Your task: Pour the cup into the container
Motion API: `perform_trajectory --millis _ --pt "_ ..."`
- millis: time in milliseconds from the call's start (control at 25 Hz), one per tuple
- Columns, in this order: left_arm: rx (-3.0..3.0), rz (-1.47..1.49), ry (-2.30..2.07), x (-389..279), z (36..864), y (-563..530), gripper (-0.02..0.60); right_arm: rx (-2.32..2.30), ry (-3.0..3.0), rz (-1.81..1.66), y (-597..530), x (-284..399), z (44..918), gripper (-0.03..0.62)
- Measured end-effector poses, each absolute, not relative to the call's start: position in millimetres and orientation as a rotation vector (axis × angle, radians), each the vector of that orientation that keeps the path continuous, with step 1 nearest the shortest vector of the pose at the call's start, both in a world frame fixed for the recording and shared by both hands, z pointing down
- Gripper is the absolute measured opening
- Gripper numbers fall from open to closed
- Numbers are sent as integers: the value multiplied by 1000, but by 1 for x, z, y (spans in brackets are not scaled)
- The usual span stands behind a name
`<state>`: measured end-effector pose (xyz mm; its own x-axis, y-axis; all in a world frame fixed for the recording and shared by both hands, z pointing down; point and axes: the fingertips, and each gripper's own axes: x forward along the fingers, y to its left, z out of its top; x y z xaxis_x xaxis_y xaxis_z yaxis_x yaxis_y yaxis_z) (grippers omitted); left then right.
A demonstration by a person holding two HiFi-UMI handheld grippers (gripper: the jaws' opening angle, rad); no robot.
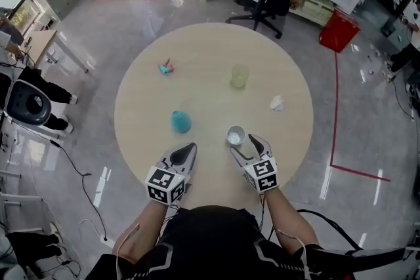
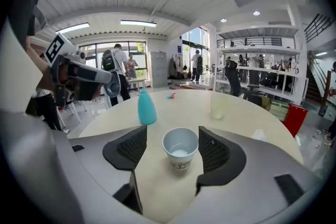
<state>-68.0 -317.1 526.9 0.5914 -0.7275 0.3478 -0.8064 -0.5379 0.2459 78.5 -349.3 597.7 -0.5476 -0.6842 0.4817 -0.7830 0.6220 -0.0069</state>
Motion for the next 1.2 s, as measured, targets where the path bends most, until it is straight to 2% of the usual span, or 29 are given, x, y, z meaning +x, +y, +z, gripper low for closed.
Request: perform_trajectory --millis 200,280,440,480,1200 --pt "2509 222 -1206 -66 509 -312 -9 1116 -2558 253 -339 60 550 300" --pt "2520 212 -1208 -67 504 -311 -9 1091 -2619 204 -336 52 528 239" --pt "2529 216 -1191 -68 498 -306 -9 1096 -2666 179 -335 44 500 33" --pt "2524 208 -1184 -67 497 -305 -9 1093 -2668 191 -334 44 497 23" --pt "2426 146 -1454 -65 456 -203 -9 910 -2817 120 -257 40 444 9"
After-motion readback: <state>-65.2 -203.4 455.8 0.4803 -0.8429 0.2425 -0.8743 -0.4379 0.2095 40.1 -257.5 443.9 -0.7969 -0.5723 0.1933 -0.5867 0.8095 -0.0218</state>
